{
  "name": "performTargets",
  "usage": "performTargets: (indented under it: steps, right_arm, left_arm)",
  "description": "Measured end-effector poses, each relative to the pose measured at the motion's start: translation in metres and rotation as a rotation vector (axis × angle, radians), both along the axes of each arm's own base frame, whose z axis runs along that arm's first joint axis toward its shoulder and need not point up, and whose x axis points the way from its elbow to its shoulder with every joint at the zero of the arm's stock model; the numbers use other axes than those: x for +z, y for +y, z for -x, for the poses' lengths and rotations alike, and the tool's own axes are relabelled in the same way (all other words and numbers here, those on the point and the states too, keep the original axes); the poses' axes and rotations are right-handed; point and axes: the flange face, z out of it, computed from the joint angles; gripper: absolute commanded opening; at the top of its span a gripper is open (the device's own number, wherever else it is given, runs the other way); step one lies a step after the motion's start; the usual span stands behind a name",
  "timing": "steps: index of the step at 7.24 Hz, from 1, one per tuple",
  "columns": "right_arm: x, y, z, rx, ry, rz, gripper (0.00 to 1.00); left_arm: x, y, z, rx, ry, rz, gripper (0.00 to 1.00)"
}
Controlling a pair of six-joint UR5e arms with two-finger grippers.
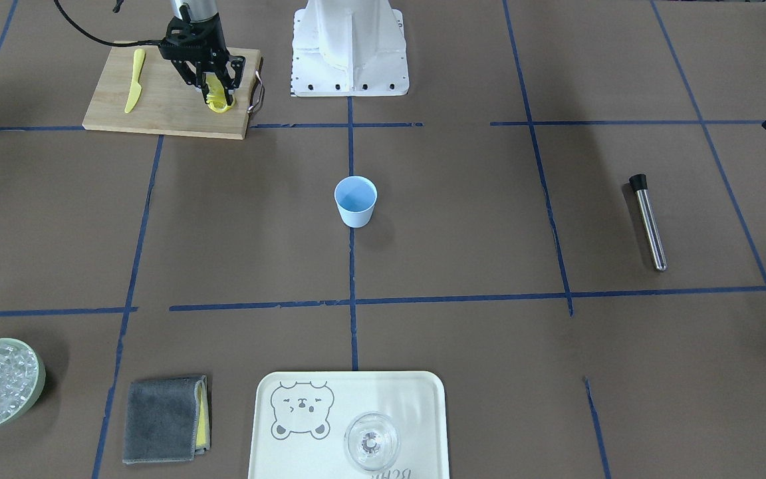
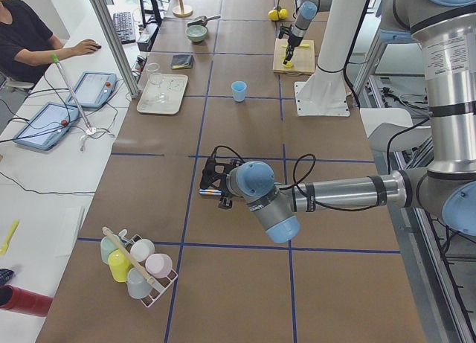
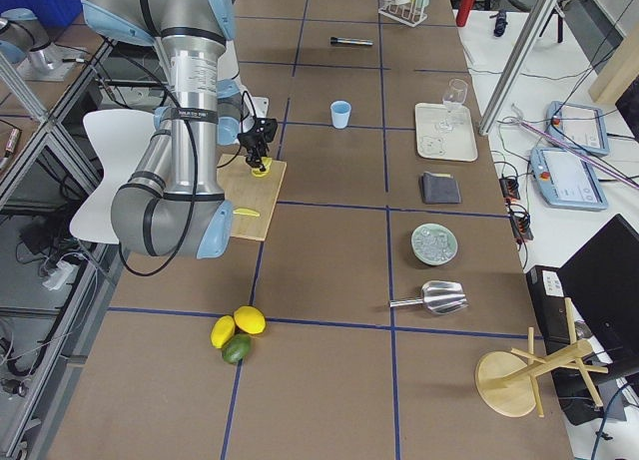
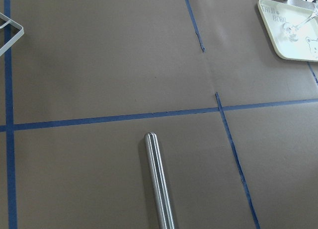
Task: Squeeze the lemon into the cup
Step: 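Grasp the top lemon slice with the right gripper and lift it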
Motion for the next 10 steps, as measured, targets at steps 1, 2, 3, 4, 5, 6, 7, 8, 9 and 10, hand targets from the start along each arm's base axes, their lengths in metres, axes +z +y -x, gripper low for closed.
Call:
performTargets:
  steps: [1,2,3,4,5,6,7,8,9,10]
  right_arm:
    - [-0.005,0.0,-0.005,0.0,0.01,-0.001,0.28]
    - [-0.008,0.0,-0.008,-0.001,0.018,-0.001,0.28]
    - [-0.01,0.0,-0.01,-0.001,0.022,-0.001,0.28]
    - [-0.011,0.0,-0.01,-0.001,0.023,-0.001,0.28]
    - [-0.011,-0.001,-0.011,-0.001,0.022,-0.001,0.28]
    - [-0.013,-0.002,-0.011,0.004,0.018,-0.002,0.28]
    - [-0.016,-0.005,-0.011,0.009,0.011,-0.002,0.28]
    - [-0.019,-0.007,-0.012,0.015,0.005,-0.001,0.28]
    - [-0.024,-0.011,-0.012,0.025,-0.006,0.0,0.28]
    - [-0.033,-0.017,-0.011,0.037,-0.028,0.004,0.28]
  left_arm:
    - [0.0,0.0,0.0,0.0,0.0,0.0,1.0]
    - [0.0,0.0,0.0,0.0,0.0,0.0,1.0]
    - [0.0,0.0,0.0,0.0,0.0,0.0,1.0]
    - [0.0,0.0,0.0,0.0,0.0,0.001,1.0]
    - [0.001,0.001,0.0,0.0,0.0,0.002,1.0]
    - [0.001,0.001,0.0,0.0,0.0,0.002,1.0]
    - [0.001,0.001,0.0,0.0,0.0,0.003,1.0]
    - [0.001,0.001,0.0,0.001,0.001,0.004,1.0]
    - [0.001,0.001,0.0,0.001,0.001,0.004,1.0]
    - [0.001,0.001,0.0,0.001,0.001,0.004,1.0]
